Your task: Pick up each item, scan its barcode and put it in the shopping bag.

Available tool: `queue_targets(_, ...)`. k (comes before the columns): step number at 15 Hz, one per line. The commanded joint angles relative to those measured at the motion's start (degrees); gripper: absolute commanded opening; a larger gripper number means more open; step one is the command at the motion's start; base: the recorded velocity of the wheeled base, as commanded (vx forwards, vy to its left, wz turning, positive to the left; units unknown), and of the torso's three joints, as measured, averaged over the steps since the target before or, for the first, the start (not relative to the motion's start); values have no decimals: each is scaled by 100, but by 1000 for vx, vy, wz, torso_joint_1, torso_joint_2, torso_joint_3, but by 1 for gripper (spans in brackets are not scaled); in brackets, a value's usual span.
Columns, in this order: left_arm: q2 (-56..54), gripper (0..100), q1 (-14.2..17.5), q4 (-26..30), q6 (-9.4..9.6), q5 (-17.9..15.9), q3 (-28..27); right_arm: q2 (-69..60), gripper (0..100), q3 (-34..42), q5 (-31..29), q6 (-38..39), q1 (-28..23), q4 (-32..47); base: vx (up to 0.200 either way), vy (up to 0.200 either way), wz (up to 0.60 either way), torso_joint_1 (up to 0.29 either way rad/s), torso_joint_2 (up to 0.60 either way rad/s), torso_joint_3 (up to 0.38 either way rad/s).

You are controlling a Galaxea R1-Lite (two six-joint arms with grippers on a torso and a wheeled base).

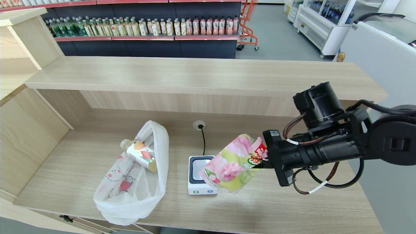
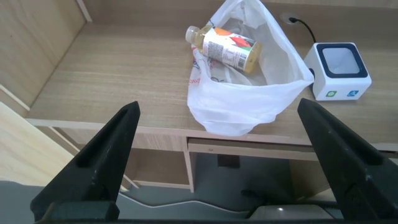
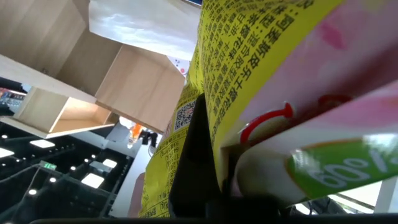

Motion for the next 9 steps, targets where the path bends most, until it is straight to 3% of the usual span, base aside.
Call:
queue_targets(1,-2,100,3,-2,-1,-2,0,229,0,-93,-1,-1,40,4,0,0,0,0,0,0)
queue_targets(9,-2,100,3,-2,8,-2,0,809,0,-515,16,-36,242,-286,0,0,0,0,0,0)
